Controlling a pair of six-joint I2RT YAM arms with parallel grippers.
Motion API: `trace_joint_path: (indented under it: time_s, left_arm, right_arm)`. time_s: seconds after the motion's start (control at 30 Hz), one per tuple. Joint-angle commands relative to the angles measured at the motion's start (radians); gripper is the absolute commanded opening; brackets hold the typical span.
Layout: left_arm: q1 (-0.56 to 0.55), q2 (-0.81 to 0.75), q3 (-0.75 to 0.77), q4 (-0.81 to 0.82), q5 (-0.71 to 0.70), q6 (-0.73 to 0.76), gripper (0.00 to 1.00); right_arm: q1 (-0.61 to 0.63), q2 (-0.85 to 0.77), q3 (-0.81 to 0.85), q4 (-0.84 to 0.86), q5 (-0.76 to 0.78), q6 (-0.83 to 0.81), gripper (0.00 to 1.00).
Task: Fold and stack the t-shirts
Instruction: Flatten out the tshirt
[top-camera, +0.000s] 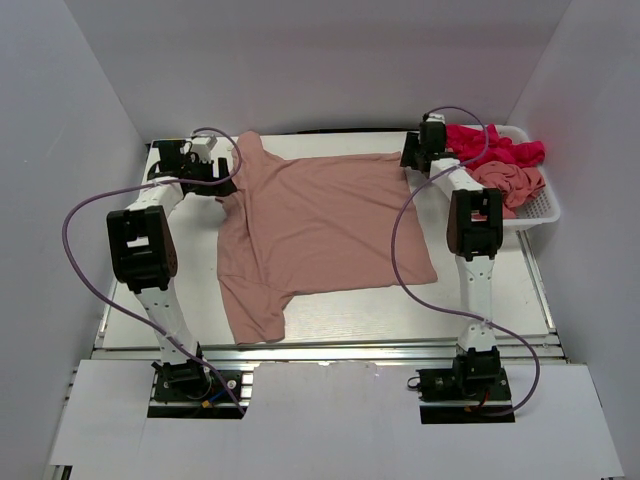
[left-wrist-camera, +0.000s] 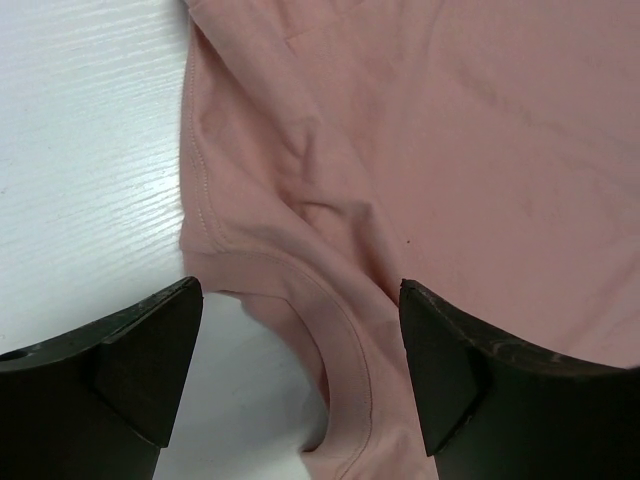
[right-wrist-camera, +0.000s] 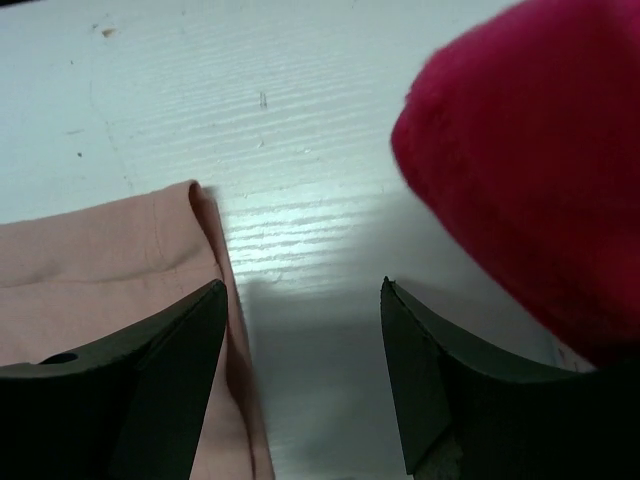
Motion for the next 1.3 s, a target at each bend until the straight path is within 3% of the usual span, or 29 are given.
trace_joint_path:
  time_s: [0.0, 0.6, 1.03, 1.27]
  left_arm:
    - [0.003, -0.057, -0.023, -0.006, 0.039, 0.002, 0.89]
    - [0.003, -0.037, -0.028, 0.038, 0.062, -0.06, 0.89]
    - [0.003, -0.015, 0.013, 0.02, 0.082, -0.072, 0.89]
    - [0.003, -0.003, 0.023, 0.023, 0.093, -0.084, 0.89]
  right_arm:
    - [-0.008, 0.013, 0.043, 0.04, -0.094, 0.002, 0.68]
    - [-0.037, 0.003, 0.008, 0.048, -0.338, 0.001, 0.56]
    - [-0.037, 0.042, 0.037, 0.005, -0.536, 0.084, 0.63]
    - [-0.036, 0.039, 0.015, 0.012, -0.548, 0.126, 0.51]
